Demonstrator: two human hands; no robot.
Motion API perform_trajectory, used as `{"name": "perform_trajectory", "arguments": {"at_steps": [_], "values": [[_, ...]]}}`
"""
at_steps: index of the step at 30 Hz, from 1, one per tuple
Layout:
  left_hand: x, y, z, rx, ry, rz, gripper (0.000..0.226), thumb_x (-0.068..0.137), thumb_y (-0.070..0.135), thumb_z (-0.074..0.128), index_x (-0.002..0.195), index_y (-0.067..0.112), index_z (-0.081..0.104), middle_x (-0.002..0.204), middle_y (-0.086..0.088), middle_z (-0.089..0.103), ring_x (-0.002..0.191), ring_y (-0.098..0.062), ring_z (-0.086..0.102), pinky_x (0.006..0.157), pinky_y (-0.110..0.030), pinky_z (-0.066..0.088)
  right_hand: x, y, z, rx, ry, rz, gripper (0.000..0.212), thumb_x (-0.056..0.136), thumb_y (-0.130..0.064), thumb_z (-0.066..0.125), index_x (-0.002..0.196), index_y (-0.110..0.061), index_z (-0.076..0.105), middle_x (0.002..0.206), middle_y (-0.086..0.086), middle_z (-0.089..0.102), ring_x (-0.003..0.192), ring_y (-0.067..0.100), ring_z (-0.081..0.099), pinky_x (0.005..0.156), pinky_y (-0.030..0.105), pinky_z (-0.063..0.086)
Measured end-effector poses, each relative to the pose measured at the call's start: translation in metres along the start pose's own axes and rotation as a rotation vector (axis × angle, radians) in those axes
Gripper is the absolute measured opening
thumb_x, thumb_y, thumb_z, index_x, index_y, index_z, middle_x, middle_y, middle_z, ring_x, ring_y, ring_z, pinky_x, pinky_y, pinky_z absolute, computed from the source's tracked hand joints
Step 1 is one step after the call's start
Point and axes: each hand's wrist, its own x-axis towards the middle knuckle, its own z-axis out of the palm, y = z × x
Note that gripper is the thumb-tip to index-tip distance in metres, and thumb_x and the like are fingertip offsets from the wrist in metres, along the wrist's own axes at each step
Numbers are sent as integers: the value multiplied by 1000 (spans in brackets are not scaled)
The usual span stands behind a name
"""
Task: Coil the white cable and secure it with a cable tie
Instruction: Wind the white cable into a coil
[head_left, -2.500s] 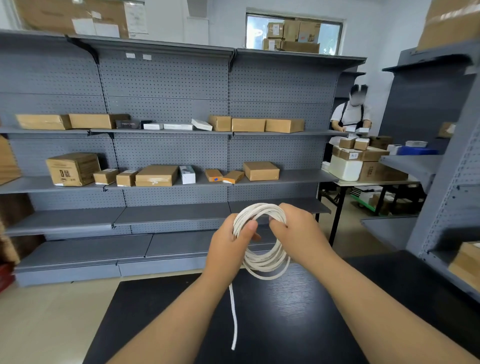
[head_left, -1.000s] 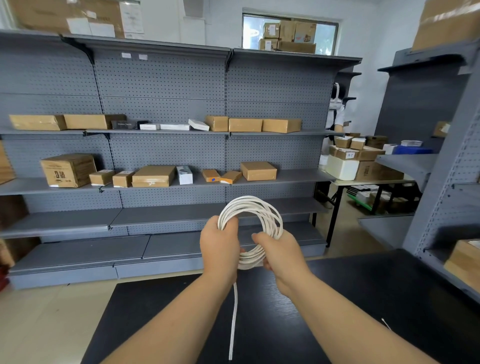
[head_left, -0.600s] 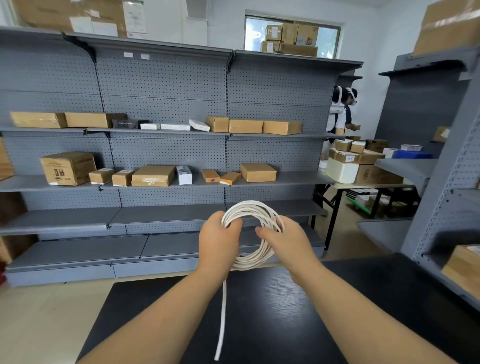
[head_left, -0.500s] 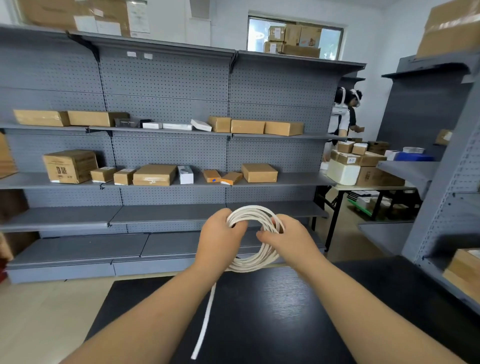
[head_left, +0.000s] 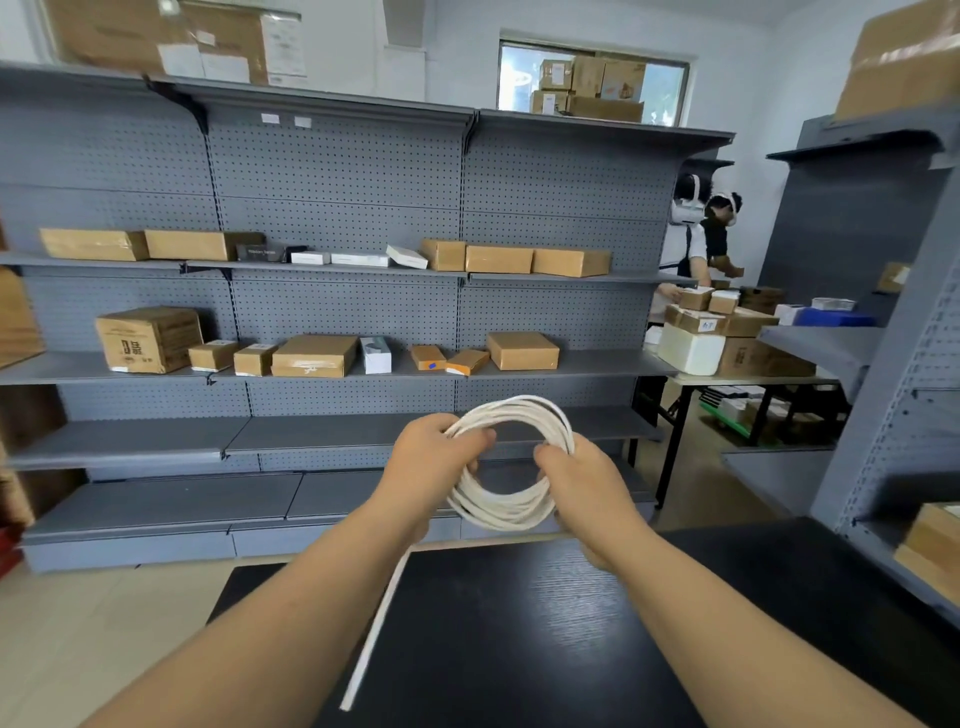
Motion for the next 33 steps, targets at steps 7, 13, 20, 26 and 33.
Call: {"name": "perform_trajectory", "arguments": {"at_steps": [7, 13, 20, 26, 33], "values": [[-7, 4, 16, -410, 97, -196, 8, 83, 19, 64, 77, 16, 58, 77, -2, 56, 74, -19, 53, 65, -31, 41, -6, 3, 14, 169, 135, 54, 20, 87, -17, 45, 67, -19, 47, 62, -1, 43, 60, 18, 37, 58, 32, 31], [-11, 6, 22, -653, -46, -526, 24, 83, 34, 66, 94, 15, 56, 88, -12, 64, 71, -26, 65, 69, -38, 55, -8, 2, 14, 61, 203, -40, 20, 90, -16, 45, 71, -14, 47, 68, 1, 49, 66, 19, 47, 61, 34, 37], [-6, -2, 26, -487, 162, -329, 17, 87, 22, 59, 75, 10, 55, 34, 6, 36, 30, -11, 38, 38, -19, 33, -8, 11, 15, 105, -9, 97, 18, 84, -18, 51, 66, -18, 46, 60, -2, 41, 57, 14, 35, 57, 30, 30], [-6, -4, 16, -63, 92, -50, 19, 87, 22, 56, 71, 11, 53, 54, -2, 42, 46, -18, 40, 43, -25, 38, 3, 3, 2, 36, -107, 57, 6, 80, -18, 60, 74, -16, 60, 71, 3, 59, 69, 17, 53, 66, 31, 39], [-1, 6, 1, 601, -316, 136, 17, 80, 27, 60, 69, 16, 52, 63, -1, 52, 54, -17, 51, 51, -35, 49, 8, -14, -12, -492, -434, -166, 8, 78, -6, 52, 74, -13, 52, 72, -1, 53, 71, 14, 50, 68, 32, 40]]}}
